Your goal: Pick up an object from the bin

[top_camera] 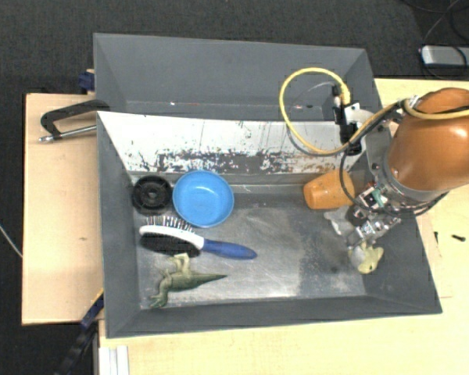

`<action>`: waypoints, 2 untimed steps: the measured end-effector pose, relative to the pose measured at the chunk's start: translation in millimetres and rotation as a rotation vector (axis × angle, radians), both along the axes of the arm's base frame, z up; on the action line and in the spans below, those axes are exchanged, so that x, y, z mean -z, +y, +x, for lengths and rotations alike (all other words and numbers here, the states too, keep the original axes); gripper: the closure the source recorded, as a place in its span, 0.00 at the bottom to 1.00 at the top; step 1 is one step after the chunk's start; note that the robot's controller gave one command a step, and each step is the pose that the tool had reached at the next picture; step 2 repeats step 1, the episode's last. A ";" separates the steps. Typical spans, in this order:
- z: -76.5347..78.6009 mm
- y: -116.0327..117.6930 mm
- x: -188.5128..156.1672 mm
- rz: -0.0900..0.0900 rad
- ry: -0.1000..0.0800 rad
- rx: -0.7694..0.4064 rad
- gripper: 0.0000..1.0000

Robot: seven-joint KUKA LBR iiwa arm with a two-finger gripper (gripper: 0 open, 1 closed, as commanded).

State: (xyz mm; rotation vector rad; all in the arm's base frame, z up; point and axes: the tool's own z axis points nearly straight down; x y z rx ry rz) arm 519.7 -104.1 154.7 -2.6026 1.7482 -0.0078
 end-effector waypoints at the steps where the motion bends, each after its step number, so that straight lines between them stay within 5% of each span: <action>1: -5.8 12.1 -66.1 -0.001 -0.002 0.004 1.00; 2: -5.8 12.1 -66.1 -0.001 -0.002 0.004 1.00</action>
Offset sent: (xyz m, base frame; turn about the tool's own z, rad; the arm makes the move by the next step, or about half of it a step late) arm -0.0076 0.0103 0.0617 0.0014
